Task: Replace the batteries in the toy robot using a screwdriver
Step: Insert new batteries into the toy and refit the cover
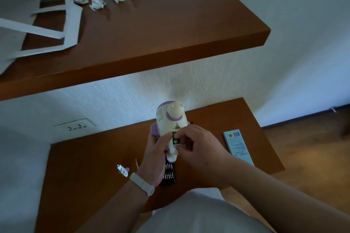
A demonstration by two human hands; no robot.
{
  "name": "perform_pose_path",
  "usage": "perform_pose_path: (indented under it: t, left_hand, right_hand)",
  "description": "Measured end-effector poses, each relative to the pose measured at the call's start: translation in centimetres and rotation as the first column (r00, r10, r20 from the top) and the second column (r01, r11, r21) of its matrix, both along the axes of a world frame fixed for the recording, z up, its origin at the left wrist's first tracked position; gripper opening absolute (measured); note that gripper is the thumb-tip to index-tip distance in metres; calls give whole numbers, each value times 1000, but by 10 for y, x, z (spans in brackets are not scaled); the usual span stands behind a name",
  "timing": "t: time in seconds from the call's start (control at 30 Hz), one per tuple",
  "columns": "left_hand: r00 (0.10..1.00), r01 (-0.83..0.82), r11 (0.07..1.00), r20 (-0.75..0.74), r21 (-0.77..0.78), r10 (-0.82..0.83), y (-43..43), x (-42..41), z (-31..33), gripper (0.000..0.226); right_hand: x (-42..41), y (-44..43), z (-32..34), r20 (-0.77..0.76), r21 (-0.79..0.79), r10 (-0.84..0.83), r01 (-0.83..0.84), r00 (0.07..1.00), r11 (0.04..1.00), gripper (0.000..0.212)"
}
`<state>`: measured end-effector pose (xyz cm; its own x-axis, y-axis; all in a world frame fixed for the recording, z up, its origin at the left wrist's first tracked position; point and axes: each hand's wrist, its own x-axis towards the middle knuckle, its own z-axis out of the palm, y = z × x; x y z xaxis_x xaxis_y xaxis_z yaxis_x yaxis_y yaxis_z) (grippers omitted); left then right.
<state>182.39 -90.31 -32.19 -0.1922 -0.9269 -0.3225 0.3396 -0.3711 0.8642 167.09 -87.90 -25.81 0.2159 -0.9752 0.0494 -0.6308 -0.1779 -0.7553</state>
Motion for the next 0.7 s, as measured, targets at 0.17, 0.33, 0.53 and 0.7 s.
perform_pose_path:
  t: [0.17,0.33,0.53,0.7]
  left_hand:
    - [1000,-19,1000,-8,-2,19,4,-2,-6,49]
    - [999,-21,1000,-42,9,21,8,9,-13,48]
    - [996,-93,995,6,18,93,13,40,-25,49]
    - [985,-164,986,57,19,163,25,70,-38,42]
  right_hand:
    - [-9,5,-11,31,22,-36,36,999,999,14]
    - [-26,8,-37,35,109,-102,98,994,989,10]
    - [-45,13,-103,-134,345,-114,154,984,926,15]
    - [-36,13,-150,-250,442,-2,115,968,890,6]
